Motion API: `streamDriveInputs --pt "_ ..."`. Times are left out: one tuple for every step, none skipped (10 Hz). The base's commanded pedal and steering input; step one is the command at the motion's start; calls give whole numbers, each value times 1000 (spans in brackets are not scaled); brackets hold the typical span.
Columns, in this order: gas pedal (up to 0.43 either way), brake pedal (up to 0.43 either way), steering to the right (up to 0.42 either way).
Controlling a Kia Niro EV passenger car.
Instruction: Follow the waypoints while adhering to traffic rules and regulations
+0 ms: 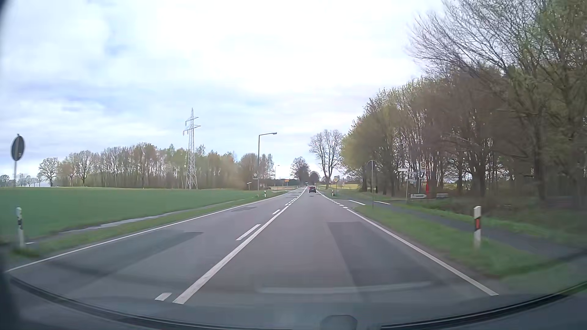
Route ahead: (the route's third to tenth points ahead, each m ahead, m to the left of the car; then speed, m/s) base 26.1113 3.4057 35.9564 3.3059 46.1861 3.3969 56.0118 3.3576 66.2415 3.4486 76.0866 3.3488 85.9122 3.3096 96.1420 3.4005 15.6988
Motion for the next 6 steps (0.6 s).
streamDriveInputs --pt "67 0 -4" --pt "67 0 -4" --pt "67 0 -4" --pt "67 0 -4" --pt "47 0 -4" --pt "39 0 -4"
